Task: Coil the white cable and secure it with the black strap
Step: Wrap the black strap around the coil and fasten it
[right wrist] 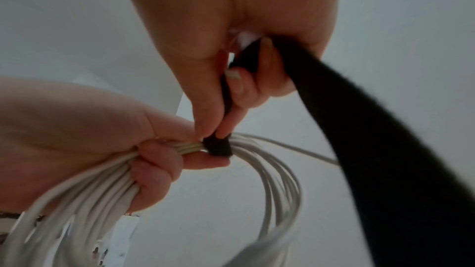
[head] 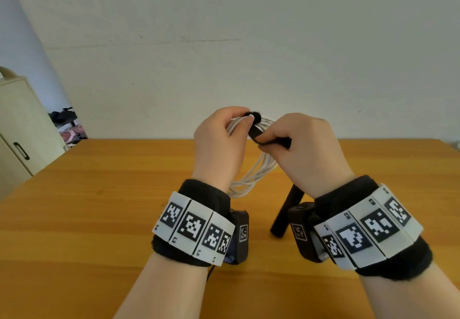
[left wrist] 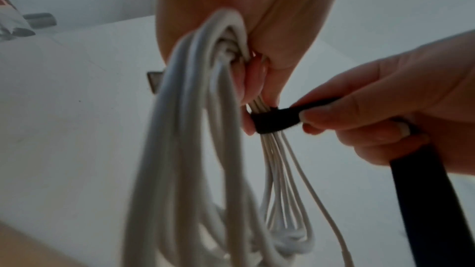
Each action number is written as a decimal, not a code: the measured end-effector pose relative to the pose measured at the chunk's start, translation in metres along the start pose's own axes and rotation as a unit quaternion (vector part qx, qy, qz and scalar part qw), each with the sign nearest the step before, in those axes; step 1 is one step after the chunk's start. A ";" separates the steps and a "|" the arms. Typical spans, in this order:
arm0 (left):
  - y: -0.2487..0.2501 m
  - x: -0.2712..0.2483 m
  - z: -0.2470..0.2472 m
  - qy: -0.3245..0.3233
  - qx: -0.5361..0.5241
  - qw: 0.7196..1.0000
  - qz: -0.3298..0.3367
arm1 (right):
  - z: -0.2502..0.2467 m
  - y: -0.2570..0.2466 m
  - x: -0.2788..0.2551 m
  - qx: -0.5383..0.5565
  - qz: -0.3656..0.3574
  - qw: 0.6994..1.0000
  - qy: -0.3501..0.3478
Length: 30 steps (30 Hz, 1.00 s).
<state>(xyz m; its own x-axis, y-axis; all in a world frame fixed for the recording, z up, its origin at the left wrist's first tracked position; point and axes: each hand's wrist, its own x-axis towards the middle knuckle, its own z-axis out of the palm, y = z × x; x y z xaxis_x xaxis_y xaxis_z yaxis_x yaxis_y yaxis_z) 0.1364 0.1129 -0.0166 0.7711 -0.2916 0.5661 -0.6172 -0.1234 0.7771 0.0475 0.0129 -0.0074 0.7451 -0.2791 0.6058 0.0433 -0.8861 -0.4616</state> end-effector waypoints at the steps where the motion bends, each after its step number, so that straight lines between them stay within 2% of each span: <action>1: 0.000 -0.001 0.000 -0.005 0.006 1.000 0.007 | -0.002 -0.001 0.000 0.003 -0.006 1.000 0.009; 7: 0.007 -0.004 0.000 -0.054 0.048 0.995 0.063 | -0.012 0.007 0.003 0.039 0.016 0.993 0.109; 11: 0.013 -0.006 0.000 -0.111 0.075 0.987 0.086 | -0.012 0.012 0.004 0.050 0.046 0.988 0.140; 15: 0.016 -0.006 -0.002 -0.159 0.069 0.982 0.080 | -0.013 0.014 0.004 0.055 0.072 0.984 0.156; 22: 0.016 -0.009 -0.001 -0.169 0.062 0.980 0.081 | -0.011 0.016 0.003 0.053 0.095 0.981 0.159; 30: 0.013 -0.009 -0.001 -0.155 0.040 0.985 0.067 | -0.010 0.018 0.004 0.041 0.064 0.988 0.136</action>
<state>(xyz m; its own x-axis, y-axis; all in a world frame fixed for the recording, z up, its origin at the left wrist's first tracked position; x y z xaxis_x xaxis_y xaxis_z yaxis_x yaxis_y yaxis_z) 0.1214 0.1145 -0.0110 0.6045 -0.5850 0.5407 -0.7297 -0.1344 0.6704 0.0451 -0.0081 -0.0069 0.5423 -0.4865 0.6850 0.0219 -0.8068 -0.5904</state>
